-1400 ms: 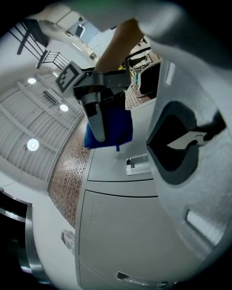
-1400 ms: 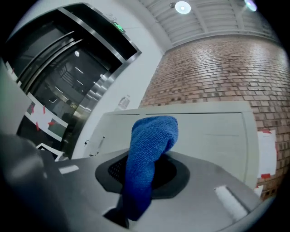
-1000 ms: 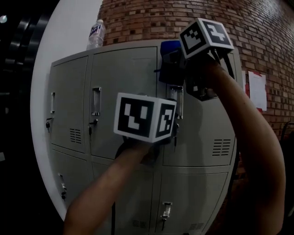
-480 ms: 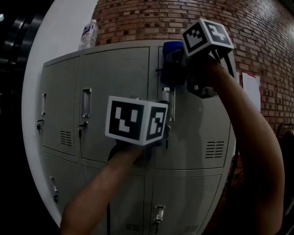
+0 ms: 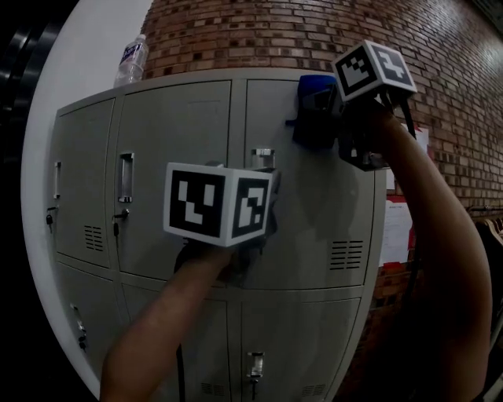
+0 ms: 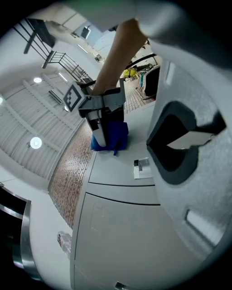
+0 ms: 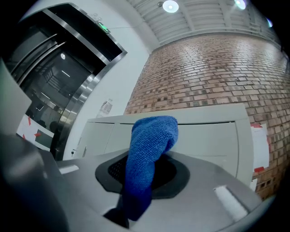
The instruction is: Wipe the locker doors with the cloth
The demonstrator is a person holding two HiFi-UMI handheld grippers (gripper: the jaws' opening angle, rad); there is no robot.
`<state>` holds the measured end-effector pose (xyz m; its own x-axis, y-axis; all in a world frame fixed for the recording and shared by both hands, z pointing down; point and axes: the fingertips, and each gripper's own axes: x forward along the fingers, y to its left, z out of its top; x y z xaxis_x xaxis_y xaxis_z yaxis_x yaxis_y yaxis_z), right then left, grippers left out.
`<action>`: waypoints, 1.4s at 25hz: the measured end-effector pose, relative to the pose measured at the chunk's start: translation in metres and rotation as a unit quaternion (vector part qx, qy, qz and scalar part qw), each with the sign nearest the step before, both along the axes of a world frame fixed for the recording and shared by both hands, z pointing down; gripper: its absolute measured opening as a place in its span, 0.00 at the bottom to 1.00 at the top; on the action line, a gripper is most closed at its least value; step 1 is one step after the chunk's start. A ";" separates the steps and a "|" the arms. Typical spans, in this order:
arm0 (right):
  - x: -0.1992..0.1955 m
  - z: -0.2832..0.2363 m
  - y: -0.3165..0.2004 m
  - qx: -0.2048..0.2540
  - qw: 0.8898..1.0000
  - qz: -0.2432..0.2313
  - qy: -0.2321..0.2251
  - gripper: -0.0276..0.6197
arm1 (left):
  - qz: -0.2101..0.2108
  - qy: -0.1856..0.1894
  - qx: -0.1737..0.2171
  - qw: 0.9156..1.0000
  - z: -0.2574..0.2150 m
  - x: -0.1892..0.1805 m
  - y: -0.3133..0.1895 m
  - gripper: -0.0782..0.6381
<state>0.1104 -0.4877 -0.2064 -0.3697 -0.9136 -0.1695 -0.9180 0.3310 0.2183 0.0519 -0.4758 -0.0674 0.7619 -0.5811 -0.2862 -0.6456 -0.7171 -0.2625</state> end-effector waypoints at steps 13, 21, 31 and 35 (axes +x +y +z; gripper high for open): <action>0.086 -0.001 0.023 0.003 0.999 0.045 -0.026 0.18 | 0.006 0.006 -0.006 1.000 0.004 0.021 0.005 0.11; 0.097 0.006 0.040 0.004 0.998 0.046 -0.034 0.18 | -0.005 0.003 -0.010 1.000 0.010 0.024 0.009 0.11; 0.035 0.077 0.065 0.056 0.998 -0.018 0.009 0.18 | -0.035 0.007 -0.018 0.999 0.049 0.034 0.023 0.11; 0.008 0.129 0.063 0.060 0.996 -0.061 0.040 0.18 | -0.065 0.009 -0.028 0.997 0.077 0.028 0.022 0.11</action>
